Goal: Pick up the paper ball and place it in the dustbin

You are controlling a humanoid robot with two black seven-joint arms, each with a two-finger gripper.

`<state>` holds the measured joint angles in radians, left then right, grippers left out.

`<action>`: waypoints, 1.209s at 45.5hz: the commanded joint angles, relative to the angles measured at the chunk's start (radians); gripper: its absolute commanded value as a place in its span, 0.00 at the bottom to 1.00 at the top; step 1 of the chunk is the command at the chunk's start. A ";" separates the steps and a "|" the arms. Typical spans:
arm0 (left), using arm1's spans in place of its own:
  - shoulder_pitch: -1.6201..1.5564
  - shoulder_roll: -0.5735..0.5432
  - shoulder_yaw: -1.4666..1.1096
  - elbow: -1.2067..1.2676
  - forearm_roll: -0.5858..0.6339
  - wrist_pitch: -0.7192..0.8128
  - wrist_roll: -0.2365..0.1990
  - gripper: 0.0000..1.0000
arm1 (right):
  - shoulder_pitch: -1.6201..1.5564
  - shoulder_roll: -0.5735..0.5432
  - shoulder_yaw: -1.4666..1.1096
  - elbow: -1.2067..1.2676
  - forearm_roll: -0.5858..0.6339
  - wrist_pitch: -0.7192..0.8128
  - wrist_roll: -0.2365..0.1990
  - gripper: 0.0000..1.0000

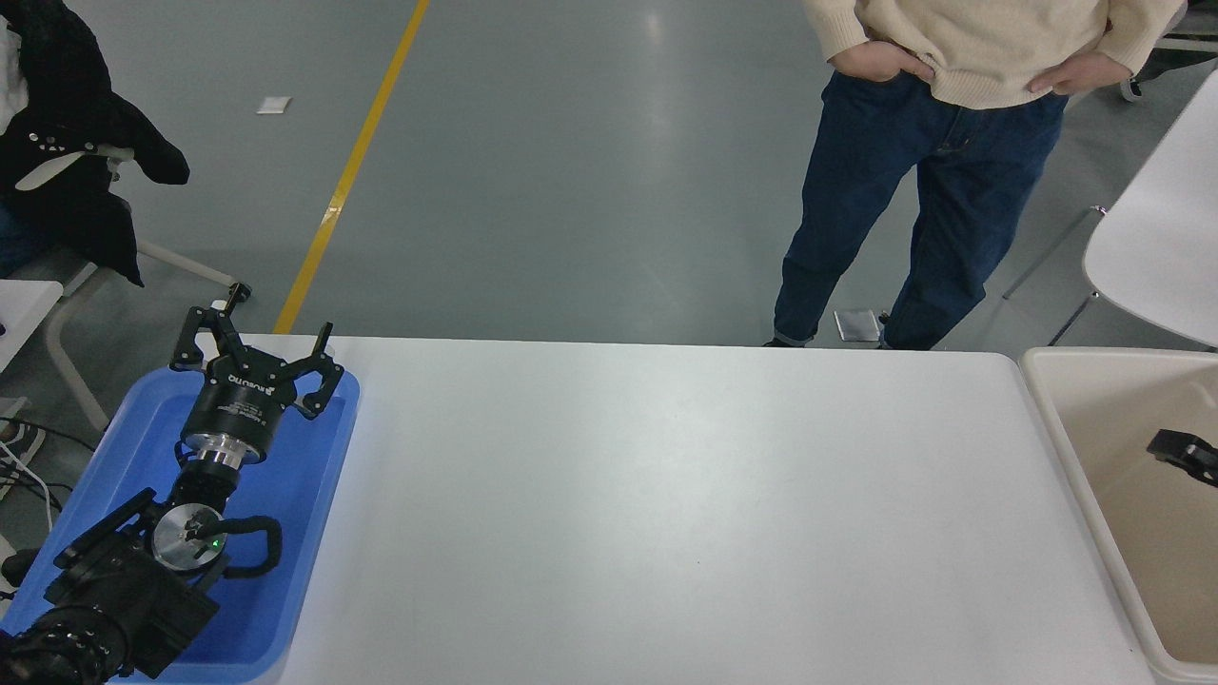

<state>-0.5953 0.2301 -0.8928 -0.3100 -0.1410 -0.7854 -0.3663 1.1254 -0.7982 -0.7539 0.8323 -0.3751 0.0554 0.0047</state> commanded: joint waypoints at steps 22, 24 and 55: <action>0.000 0.000 0.000 -0.001 0.000 0.000 0.000 1.00 | 0.206 -0.055 0.122 0.260 0.001 0.052 0.006 1.00; 0.000 0.000 0.000 0.000 0.000 0.000 0.000 1.00 | 0.182 -0.059 0.178 0.266 0.001 0.061 0.006 1.00; 0.000 0.000 0.000 0.000 0.000 0.000 0.000 1.00 | -0.490 0.315 1.554 0.033 0.001 0.023 0.011 1.00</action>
<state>-0.5950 0.2301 -0.8928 -0.3099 -0.1410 -0.7854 -0.3667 0.8299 -0.7248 0.3542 1.0232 -0.3732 0.1044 0.0142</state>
